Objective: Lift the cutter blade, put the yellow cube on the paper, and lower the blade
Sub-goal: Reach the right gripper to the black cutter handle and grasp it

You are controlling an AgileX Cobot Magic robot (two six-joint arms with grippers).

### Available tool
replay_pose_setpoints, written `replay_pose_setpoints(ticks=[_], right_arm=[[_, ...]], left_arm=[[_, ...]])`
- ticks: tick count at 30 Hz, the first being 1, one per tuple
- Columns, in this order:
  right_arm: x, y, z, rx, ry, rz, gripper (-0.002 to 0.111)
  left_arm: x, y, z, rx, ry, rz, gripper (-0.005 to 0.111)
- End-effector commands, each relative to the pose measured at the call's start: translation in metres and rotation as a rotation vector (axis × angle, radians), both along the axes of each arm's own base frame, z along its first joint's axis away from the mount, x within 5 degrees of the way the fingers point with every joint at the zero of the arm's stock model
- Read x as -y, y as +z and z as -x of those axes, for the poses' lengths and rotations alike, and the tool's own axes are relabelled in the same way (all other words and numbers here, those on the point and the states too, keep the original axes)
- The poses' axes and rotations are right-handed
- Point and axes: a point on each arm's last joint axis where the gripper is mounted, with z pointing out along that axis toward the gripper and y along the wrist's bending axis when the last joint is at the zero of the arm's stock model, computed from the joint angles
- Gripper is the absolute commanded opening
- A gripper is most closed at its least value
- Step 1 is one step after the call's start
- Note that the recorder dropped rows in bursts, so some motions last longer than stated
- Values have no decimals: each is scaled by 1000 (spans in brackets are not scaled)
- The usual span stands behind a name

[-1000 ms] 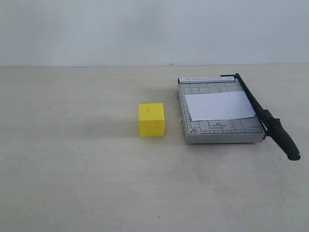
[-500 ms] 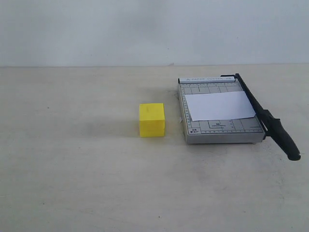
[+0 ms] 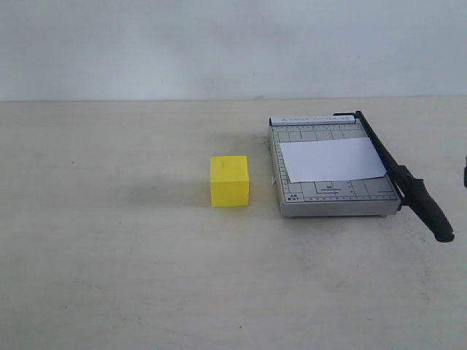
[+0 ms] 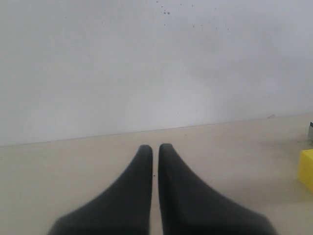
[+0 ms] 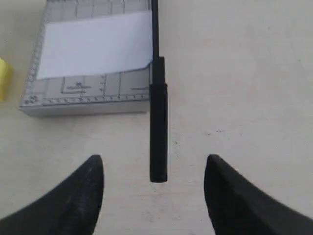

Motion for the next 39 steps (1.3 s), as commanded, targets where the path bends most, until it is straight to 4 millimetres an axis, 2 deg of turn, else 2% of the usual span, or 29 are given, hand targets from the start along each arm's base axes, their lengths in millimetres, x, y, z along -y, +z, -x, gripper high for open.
replay_pose_setpoints(ticks=[1,5,9,26,31,33,34,39], right_arm=[[0,-11,-51,-194,80,98,59],[-2,-25,-82,-344,125,109,59],[-3,-38,-95,-427,178,127,59],[-5,-90,-115,-555,253,135,59],[-5,-99,-118,-573,254,135,57],[-5,-99,-118,-564,252,136,51],[-5,-99,-119,-557,251,137,44],[-5,-96,-120,-529,242,135,0]], left_arm=[[0,3,0,20,-3,1,4],[0,3,0,20,-3,1,4],[0,3,0,20,-3,1,4],[0,3,0,20,-3,1,4],[0,3,0,20,-3,1,4],[0,3,0,20,-3,1,4],[0,3,0,20,-3,1,4],[0,3,0,20,-3,1,4]])
